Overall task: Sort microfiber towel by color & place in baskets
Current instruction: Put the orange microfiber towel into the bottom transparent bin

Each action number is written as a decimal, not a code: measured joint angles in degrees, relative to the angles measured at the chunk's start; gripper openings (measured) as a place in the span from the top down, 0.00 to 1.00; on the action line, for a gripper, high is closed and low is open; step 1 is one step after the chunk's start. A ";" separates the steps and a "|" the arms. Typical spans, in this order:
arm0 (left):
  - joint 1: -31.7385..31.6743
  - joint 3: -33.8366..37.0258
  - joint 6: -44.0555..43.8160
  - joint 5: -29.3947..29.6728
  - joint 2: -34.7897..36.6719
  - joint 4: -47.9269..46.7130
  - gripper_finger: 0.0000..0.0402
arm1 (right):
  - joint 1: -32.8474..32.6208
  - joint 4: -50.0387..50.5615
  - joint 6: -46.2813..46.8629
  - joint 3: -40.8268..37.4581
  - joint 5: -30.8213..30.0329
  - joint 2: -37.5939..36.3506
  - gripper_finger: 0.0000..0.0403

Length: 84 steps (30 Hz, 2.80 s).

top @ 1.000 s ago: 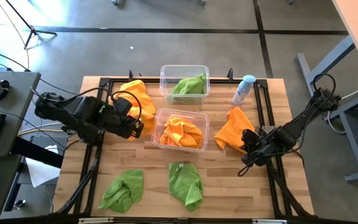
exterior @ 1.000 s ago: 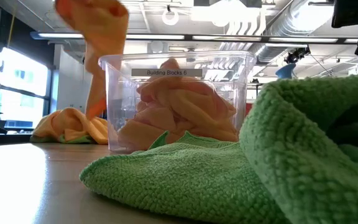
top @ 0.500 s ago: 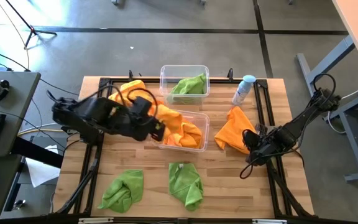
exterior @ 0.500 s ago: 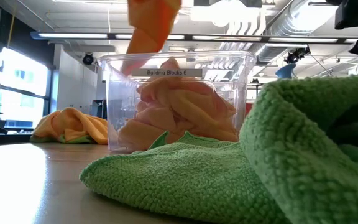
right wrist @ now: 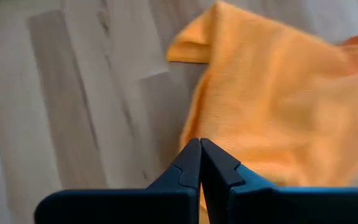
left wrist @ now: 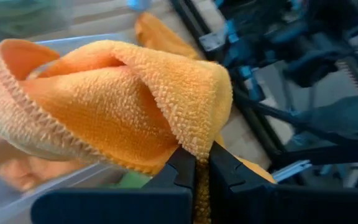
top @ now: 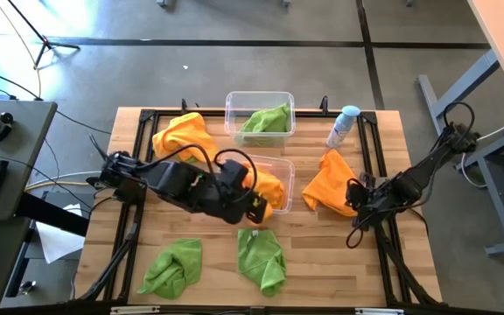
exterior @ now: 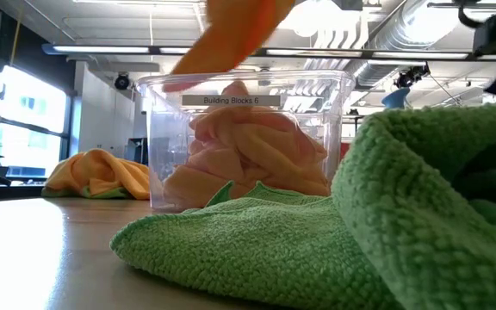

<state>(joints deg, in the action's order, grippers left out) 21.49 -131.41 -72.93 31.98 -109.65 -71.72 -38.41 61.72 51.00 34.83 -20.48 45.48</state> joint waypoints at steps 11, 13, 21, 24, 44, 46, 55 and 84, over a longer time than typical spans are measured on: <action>-3.38 0.39 -2.99 -1.11 -0.32 -7.52 1.00 | 0.00 -14.86 0.53 -9.98 1.74 -8.16 1.00; -4.15 0.39 -5.89 -2.27 -0.71 -12.42 1.00 | 0.00 -14.89 0.17 -9.85 1.74 -8.14 1.00; -8.07 2.21 -7.23 -10.25 -5.35 -17.51 1.00 | 0.00 -15.28 -0.49 -9.75 1.61 -8.06 1.00; -9.84 2.27 -4.18 -14.47 -8.81 -16.95 1.00 | 0.00 -15.30 -0.50 -9.75 1.59 -8.09 1.00; -19.39 2.21 -3.36 -17.83 -16.52 -7.92 1.00 | 0.00 -16.15 -0.31 -9.72 1.84 -8.07 1.00; -19.10 2.26 -3.52 -17.63 -18.09 -8.83 1.00 | 0.00 -16.13 -0.28 -9.72 2.05 -8.07 1.00; -18.40 2.28 -4.61 -22.92 -25.45 -6.12 0.99 | 0.01 -16.15 -0.03 -9.70 2.22 -8.01 1.00; -18.05 -3.47 -4.36 -22.05 -27.36 -11.63 0.67 | 0.00 -16.18 -0.48 -9.70 4.60 -8.01 1.00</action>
<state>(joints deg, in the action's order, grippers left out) 3.45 -134.89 -77.30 9.93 -137.01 -83.35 -38.41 45.54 50.52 25.12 -15.88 37.47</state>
